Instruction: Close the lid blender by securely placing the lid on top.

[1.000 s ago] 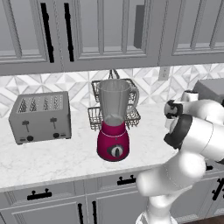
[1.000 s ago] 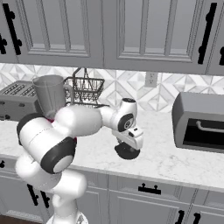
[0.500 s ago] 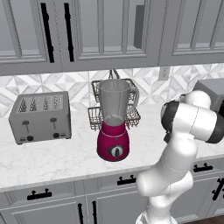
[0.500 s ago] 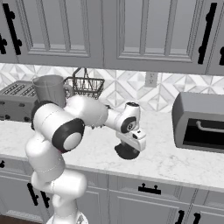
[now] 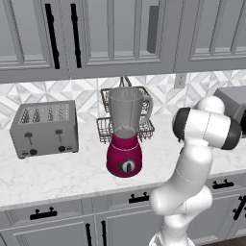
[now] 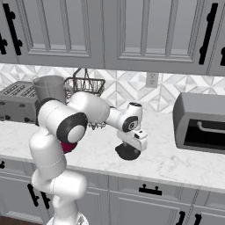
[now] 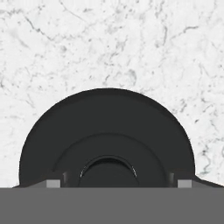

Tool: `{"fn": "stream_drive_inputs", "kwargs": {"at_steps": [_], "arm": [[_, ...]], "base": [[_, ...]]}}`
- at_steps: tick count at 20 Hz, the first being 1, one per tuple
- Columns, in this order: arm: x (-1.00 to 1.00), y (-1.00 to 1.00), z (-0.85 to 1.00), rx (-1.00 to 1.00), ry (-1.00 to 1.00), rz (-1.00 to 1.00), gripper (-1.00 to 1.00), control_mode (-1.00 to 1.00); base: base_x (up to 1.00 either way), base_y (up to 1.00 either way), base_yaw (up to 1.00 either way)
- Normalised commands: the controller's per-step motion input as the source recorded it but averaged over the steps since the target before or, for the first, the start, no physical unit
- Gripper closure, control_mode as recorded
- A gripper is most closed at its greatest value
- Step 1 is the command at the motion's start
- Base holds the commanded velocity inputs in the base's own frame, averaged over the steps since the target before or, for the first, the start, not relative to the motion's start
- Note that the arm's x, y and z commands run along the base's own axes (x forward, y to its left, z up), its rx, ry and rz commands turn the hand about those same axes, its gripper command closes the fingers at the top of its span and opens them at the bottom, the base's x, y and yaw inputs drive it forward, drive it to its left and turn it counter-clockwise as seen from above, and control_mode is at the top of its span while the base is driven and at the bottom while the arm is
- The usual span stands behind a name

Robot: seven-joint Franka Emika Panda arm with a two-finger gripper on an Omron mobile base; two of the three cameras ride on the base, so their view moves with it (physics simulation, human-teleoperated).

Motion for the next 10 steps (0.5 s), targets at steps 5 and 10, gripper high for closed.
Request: {"fn": "stream_drive_inputs", "kwargs": {"at_steps": [5, 10], "arm": [[0.04, 0.0, -0.48, -0.02, 0.0, 0.0, 1.0, -1.0], [0.01, 0.0, -0.29, -0.01, -0.01, 0.0, 1.0, -1.0]], "base": [[0.0, 0.0, 0.0], [0.0, 0.0, 0.0]]}}
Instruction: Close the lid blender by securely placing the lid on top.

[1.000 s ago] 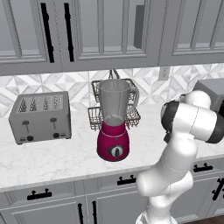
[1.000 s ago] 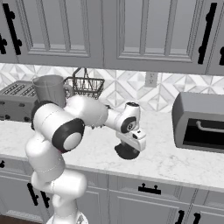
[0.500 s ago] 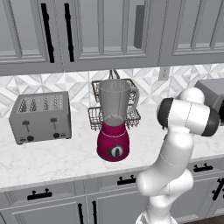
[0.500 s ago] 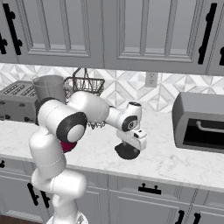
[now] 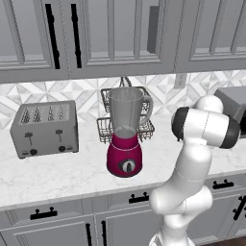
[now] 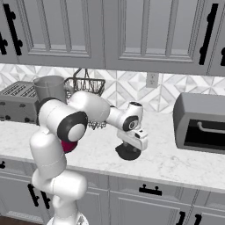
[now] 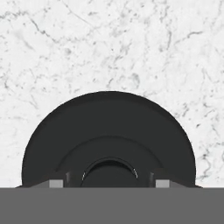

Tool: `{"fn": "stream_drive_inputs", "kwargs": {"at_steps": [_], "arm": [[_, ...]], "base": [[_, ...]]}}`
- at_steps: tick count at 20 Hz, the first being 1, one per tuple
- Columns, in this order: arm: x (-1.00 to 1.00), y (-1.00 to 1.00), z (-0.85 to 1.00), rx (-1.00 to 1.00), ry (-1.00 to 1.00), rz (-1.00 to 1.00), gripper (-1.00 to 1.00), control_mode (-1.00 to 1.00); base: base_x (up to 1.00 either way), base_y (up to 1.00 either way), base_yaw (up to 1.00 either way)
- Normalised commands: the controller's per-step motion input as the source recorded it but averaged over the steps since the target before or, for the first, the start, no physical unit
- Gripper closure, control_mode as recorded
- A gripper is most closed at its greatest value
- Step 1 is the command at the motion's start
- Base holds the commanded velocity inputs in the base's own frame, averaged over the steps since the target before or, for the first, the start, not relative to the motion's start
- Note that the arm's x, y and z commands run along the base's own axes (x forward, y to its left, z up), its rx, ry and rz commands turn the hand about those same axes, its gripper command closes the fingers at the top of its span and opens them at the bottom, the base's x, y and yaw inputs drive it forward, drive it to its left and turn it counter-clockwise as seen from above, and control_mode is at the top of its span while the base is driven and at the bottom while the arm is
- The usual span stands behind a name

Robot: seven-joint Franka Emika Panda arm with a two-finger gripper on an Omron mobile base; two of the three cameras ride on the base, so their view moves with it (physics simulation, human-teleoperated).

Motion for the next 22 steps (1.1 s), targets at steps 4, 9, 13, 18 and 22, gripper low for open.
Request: {"fn": "stream_drive_inputs", "kwargs": {"at_steps": [4, 9, 13, 18, 22], "arm": [[0.03, 0.0, 0.0, 0.0, 0.0, -0.01, 1.0, -1.0], [-0.01, 0.0, 0.03, 0.0, 0.0, -0.01, 1.0, -1.0], [-0.32, 0.0, 0.44, 0.0, -0.13, 0.0, 1.0, -1.0], [-0.49, 0.01, 0.91, 0.0, -0.36, 0.0, 1.0, -1.0], [-0.47, 0.11, 1.0, 0.0, -0.44, 0.0, 1.0, -1.0]], "base": [[0.0, 0.0, 0.0], [0.0, 0.0, 0.0], [0.0, 0.0, 0.0], [0.0, 0.0, 0.0], [0.0, 0.0, 0.0]]}}
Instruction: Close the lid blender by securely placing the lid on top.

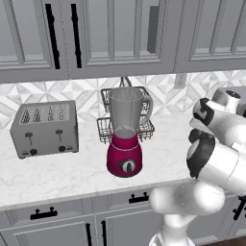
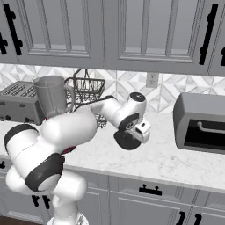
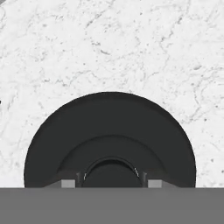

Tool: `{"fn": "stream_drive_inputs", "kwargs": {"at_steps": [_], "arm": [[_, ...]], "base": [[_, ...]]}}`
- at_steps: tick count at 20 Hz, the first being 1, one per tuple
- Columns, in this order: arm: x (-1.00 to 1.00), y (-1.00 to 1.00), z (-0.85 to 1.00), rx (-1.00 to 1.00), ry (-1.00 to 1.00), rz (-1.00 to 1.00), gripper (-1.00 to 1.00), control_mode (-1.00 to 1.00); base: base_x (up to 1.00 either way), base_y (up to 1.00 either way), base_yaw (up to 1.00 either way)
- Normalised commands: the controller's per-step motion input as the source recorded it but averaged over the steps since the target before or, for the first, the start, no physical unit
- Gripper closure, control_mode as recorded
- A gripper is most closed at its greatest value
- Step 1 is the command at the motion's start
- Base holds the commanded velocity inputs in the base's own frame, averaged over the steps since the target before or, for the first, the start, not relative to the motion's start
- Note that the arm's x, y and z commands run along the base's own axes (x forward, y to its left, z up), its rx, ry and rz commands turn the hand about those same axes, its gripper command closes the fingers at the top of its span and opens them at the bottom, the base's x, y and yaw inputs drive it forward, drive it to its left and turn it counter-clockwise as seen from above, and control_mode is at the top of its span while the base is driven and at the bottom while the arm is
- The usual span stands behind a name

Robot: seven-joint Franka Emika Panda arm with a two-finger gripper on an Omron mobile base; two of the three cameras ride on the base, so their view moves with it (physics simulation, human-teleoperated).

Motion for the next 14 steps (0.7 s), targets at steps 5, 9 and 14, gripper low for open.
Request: {"fn": "stream_drive_inputs", "kwargs": {"at_steps": [5, 9, 14], "arm": [[-0.49, 0.19, 1.0, 0.0, -0.43, 0.0, 1.0, -1.0], [-0.37, 0.34, 1.0, 0.0, -0.37, 0.0, 1.0, -1.0], [-0.34, 0.44, 1.0, 0.0, -0.28, 0.0, 1.0, -1.0]], "base": [[0.0, 0.0, 0.0], [0.0, 0.0, 0.0], [0.0, 0.0, 0.0]]}}
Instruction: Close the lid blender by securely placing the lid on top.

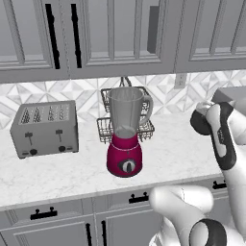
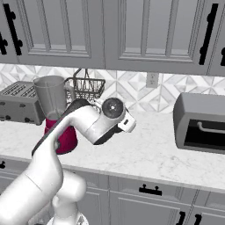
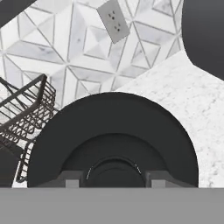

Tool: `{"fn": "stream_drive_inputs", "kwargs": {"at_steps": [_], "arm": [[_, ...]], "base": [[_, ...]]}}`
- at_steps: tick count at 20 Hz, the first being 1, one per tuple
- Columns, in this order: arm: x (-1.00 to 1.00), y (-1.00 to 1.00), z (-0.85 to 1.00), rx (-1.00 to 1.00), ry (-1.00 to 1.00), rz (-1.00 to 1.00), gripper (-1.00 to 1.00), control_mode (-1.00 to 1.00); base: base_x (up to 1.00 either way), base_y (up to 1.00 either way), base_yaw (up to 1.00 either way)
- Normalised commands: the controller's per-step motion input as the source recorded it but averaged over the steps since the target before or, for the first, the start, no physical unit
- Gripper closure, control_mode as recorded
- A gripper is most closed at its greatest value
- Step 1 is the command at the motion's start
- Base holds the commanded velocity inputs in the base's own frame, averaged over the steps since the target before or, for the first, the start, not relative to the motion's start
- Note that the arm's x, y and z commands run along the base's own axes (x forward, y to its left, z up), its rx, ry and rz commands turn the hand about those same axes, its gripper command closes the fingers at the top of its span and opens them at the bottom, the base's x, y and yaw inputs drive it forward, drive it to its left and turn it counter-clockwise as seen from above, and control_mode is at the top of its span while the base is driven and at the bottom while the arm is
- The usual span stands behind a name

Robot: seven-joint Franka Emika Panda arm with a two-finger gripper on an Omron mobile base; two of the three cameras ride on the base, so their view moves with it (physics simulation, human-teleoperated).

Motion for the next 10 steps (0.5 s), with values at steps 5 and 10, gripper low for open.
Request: {"fn": "stream_drive_inputs", "kwargs": {"at_steps": [5, 10], "arm": [[-0.24, 0.59, 1.0, 0.0, -0.15, 0.0, 1.0, -1.0], [-0.02, 0.77, 1.0, 0.0, 0.0, 0.0, 1.0, -1.0]], "base": [[0.0, 0.0, 0.0], [0.0, 0.0, 0.0]]}}
